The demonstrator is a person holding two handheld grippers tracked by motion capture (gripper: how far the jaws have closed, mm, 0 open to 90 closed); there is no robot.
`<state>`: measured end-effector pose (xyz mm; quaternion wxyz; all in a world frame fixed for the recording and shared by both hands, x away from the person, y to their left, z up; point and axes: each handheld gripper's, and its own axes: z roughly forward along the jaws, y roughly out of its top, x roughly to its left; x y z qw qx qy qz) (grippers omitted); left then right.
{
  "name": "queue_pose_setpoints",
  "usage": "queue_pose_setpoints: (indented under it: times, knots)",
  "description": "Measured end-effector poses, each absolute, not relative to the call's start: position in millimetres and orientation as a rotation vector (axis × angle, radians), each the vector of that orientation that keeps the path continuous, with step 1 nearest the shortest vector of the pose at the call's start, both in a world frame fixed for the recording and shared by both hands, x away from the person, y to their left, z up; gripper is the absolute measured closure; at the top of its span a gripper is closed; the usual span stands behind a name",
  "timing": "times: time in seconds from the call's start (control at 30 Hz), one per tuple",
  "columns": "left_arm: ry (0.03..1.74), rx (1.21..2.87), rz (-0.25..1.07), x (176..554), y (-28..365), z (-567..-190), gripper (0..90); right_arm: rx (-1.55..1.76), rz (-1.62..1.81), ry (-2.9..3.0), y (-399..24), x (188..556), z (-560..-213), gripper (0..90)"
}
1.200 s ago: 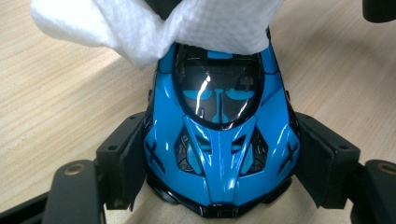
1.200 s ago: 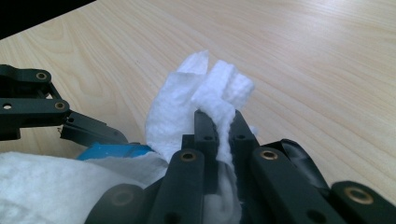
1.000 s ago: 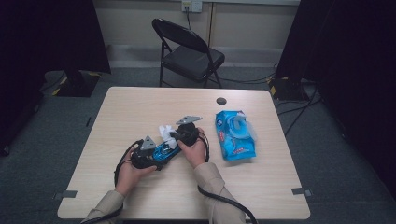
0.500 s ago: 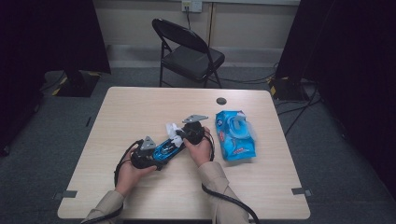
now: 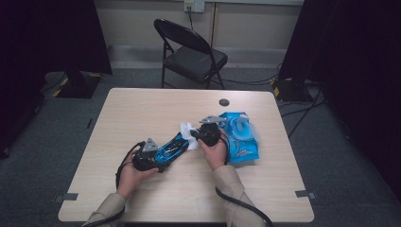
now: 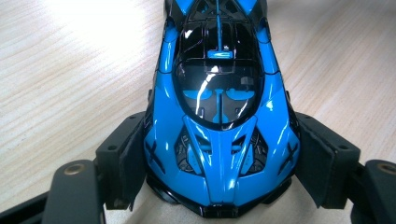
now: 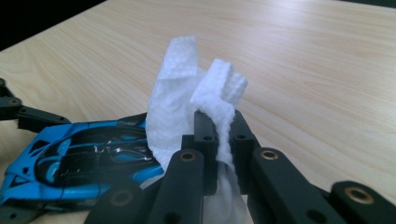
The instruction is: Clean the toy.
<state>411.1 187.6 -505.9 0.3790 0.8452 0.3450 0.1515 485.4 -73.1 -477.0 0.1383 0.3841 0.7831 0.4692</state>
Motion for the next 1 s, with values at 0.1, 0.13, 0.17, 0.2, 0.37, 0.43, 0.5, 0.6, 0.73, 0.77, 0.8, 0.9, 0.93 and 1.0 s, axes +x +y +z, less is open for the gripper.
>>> queue_pose_setpoints:
  times: [0.1,0.13,0.17,0.2,0.37,0.43,0.5,0.6,0.73,0.77,0.8,0.9,0.93,1.0]
  knots:
    - [0.884,2.156,0.379,411,187,-506,25.7,1.094,1.377,2.268,-81,477,-476,86.3]
    - [0.884,2.156,0.38,411,187,-506,25.6,1.089,1.387,2.269,-82,474,-476,86.3]
    - [0.885,2.156,0.38,411,187,-506,25.6,1.084,1.403,2.27,-84,470,-476,86.3]
    - [0.884,2.157,0.378,411,187,-506,25.4,1.09,1.407,2.271,-85,467,-477,86.3]
    - [0.888,2.178,0.388,411,184,-505,19.5,1.108,1.467,2.252,-91,454,-477,86.3]
    - [0.902,2.186,0.366,411,184,-504,18.6,1.1,1.451,2.248,-93,451,-476,86.3]
    - [0.921,2.177,0.354,409,186,-502,18.8,1.102,1.468,2.242,-98,450,-476,86.3]
    - [0.914,2.153,0.363,407,192,-492,19.8,1.118,1.482,2.228,-106,447,-476,86.3]
    - [0.898,2.108,0.397,407,196,-473,23.4,1.122,1.477,2.228,-112,444,-479,86.3]
    - [0.889,2.104,0.395,408,195,-471,24.8,1.126,1.481,2.226,-113,443,-480,86.3]
    - [0.887,2.093,0.383,409,193,-470,25.9,1.13,1.482,2.225,-113,443,-480,86.2]
    - [0.874,2.106,0.368,415,187,-470,30.6,1.133,1.479,2.229,-113,443,-481,86.3]
    - [0.872,2.113,0.362,418,184,-471,32.5,1.132,1.477,2.231,-112,443,-482,86.2]
    - [0.871,2.133,0.361,424,179,-472,34.2,1.128,1.476,2.23,-111,443,-481,86.2]
